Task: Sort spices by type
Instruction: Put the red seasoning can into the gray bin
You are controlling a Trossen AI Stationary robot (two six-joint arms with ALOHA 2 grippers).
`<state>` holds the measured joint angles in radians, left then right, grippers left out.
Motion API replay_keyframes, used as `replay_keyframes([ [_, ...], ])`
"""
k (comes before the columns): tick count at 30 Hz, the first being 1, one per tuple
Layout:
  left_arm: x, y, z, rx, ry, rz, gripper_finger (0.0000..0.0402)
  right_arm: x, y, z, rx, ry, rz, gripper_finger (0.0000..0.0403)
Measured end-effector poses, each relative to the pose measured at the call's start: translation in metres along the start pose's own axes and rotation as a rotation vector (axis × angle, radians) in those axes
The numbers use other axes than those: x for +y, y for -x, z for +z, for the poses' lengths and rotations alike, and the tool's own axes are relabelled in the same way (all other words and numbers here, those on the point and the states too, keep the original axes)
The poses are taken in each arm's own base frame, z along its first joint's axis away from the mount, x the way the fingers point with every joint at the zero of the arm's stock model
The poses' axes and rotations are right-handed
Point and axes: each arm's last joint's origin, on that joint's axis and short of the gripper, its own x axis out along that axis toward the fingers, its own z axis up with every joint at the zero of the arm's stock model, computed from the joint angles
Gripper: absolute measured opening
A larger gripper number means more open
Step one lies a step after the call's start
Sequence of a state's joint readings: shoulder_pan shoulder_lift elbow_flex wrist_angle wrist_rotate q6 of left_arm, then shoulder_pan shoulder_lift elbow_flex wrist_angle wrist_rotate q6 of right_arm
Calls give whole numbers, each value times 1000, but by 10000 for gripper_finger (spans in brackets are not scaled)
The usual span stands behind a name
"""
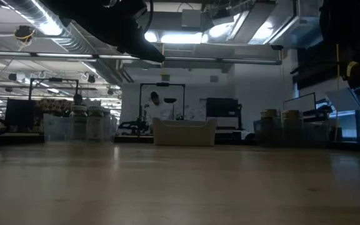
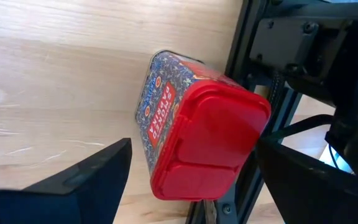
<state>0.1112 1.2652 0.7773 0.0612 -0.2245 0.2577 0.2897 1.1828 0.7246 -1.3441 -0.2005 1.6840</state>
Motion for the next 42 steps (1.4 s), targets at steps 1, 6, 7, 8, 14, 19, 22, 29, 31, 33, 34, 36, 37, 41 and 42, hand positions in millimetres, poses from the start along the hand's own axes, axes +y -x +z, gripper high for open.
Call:
replay_keyframes([
  [1,0,0,0,0,0,0,244,0,0,0,0,0,0,342],
  [6,0,0,0,0,0,0,244,0,0,0,1,3,1,342],
  [7,0,0,0,0,0,0,244,0,0,0,1,4,1,342],
  [8,0,0,0,0,0,0,244,0,0,0,1,5,2,342],
  [14,0,0,0,0,0,0,244,3,4,-1,4,20,37,342],
  [19,0,0,0,0,0,0,244,11,9,-2,-30,36,125,342],
  [22,0,0,0,0,0,0,244,12,9,-1,-47,36,131,342],
  [29,0,0,0,1,0,0,244,12,9,0,-105,33,139,342],
  [31,0,0,0,1,0,0,244,12,9,0,-107,34,139,342],
  [33,0,0,0,1,0,0,244,12,9,0,-107,39,140,342],
  [34,0,0,0,1,0,0,244,12,9,0,-108,44,140,342],
  [36,0,0,0,1,0,-1,244,12,9,0,-108,50,140,342],
  [37,0,0,0,1,0,0,244,12,9,0,-108,50,140,342],
  [41,0,0,0,1,0,0,244,14,7,0,-106,50,123,335],
  [42,0,0,0,1,0,0,244,16,6,0,-103,53,116,329],
])
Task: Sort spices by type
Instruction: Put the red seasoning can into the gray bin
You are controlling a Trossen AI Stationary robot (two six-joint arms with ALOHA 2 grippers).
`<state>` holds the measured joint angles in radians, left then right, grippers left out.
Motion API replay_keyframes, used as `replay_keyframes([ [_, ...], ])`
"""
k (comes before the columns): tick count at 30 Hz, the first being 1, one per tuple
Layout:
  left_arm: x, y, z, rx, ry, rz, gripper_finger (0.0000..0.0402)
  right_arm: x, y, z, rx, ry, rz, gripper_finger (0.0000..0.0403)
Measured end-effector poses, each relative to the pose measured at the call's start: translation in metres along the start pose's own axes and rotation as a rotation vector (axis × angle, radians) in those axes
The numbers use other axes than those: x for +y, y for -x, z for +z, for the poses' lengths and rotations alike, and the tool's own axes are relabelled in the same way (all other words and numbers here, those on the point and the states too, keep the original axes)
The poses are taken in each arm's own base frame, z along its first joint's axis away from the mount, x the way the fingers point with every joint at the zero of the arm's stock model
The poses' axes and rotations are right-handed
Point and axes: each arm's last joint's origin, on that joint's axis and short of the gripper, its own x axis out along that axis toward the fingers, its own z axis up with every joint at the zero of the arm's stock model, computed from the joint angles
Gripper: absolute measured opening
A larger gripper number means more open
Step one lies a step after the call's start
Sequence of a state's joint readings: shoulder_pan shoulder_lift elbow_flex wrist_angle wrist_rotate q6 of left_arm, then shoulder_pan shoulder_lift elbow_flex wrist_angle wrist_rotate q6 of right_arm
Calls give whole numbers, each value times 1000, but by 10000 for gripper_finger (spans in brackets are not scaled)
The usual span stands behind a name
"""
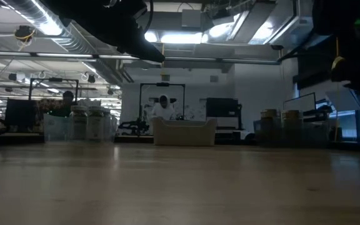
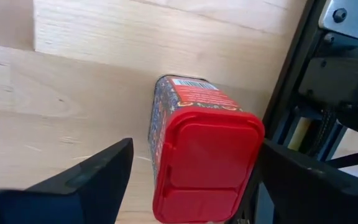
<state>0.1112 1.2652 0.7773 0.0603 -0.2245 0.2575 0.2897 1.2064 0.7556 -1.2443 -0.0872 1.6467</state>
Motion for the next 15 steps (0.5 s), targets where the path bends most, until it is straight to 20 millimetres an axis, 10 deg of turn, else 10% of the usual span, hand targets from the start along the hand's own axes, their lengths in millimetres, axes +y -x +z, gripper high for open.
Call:
replay_keyframes([
  [15,0,0,0,0,-1,0,244,11,-12,0,-2,110,-1,218],
])
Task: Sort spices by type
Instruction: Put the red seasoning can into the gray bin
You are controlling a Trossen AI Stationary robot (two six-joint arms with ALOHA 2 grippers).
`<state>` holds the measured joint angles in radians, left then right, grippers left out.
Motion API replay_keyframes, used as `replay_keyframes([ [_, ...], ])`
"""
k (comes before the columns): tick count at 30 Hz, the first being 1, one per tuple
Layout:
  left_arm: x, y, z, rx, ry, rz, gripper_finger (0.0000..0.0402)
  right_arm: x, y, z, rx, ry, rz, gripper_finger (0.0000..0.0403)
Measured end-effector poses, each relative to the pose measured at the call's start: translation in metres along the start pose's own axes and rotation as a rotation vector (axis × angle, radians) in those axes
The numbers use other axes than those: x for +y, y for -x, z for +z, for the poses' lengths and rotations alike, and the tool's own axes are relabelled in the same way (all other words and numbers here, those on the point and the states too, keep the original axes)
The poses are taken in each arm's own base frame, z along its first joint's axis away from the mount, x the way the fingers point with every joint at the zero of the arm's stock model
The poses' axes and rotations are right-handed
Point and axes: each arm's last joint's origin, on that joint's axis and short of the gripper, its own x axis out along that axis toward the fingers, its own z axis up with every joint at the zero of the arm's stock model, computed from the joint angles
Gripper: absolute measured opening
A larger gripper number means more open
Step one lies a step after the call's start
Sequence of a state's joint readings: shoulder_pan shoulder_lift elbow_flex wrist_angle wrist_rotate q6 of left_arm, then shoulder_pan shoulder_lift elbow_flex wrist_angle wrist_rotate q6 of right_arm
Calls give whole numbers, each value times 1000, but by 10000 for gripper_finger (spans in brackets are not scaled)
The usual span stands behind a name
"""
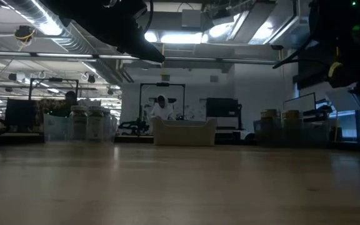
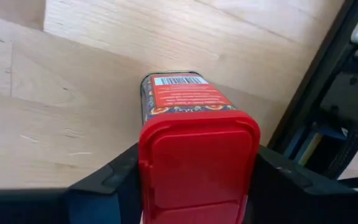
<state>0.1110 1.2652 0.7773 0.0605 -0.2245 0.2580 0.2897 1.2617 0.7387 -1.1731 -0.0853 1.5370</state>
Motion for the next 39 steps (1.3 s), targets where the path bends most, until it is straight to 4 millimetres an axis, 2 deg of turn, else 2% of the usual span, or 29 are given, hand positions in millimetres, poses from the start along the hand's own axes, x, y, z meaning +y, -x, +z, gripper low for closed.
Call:
replay_keyframes([
  [7,0,0,0,0,-1,1,244,0,0,1,-26,68,3,234],
  [15,0,0,0,0,-2,0,244,3,4,2,-67,172,11,218],
  [24,0,0,0,-2,-2,1,244,18,41,3,-170,231,130,218],
  [33,0,0,0,-2,-11,1,244,28,79,7,-410,350,201,220],
  [39,0,0,0,3,-39,13,244,30,98,19,-552,384,200,219],
])
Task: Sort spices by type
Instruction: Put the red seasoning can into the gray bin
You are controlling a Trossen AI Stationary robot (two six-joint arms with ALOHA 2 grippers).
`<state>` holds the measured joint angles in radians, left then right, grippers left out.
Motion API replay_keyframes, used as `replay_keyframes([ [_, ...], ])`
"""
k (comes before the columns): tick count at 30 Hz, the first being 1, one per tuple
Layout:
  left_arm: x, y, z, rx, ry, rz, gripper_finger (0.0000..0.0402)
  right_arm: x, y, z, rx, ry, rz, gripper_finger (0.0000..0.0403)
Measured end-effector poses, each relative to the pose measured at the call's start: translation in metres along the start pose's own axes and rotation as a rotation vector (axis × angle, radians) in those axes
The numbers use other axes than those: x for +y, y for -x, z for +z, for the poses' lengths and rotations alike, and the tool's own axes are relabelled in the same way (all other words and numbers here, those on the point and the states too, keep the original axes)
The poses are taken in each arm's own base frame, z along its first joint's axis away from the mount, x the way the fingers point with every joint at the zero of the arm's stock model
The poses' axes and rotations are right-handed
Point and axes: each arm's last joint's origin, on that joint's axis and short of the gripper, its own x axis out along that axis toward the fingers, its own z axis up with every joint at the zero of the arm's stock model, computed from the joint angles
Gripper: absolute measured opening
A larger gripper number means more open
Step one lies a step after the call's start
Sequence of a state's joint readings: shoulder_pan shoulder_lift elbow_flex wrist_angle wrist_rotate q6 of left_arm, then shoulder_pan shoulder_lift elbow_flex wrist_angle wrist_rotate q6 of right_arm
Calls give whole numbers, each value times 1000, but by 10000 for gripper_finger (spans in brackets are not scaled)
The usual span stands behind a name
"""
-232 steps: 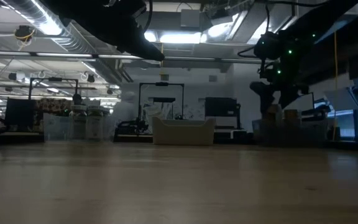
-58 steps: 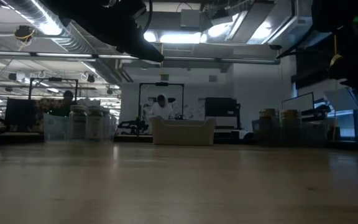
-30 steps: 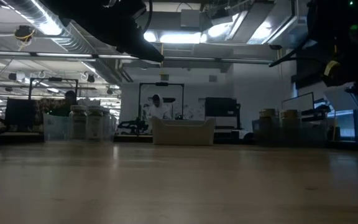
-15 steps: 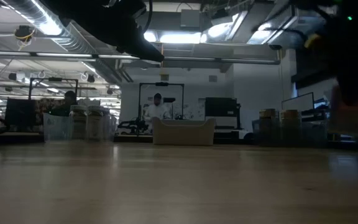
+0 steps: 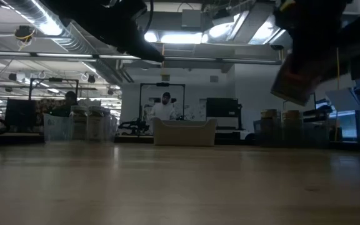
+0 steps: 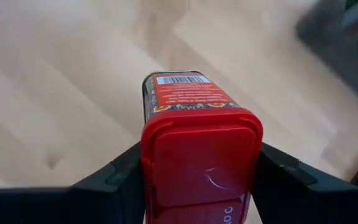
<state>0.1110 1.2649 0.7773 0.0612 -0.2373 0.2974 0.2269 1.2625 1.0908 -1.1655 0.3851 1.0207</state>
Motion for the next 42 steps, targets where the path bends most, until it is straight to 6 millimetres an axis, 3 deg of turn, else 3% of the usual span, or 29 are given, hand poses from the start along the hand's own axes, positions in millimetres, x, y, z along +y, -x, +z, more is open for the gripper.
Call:
replay_keyframes([
  [5,5,6,0,45,-39,120,244,0,1,20,-98,23,34,219],
  [14,10,25,0,69,-25,118,244,-2,-3,57,-255,77,127,219],
  [31,14,53,-11,-90,-36,143,244,-37,-13,110,-375,48,151,219],
  [35,18,54,-12,-92,-2,161,244,-36,-6,132,-370,48,138,219],
  [42,22,53,-16,-63,23,172,244,-40,-6,188,-315,-10,53,219],
])
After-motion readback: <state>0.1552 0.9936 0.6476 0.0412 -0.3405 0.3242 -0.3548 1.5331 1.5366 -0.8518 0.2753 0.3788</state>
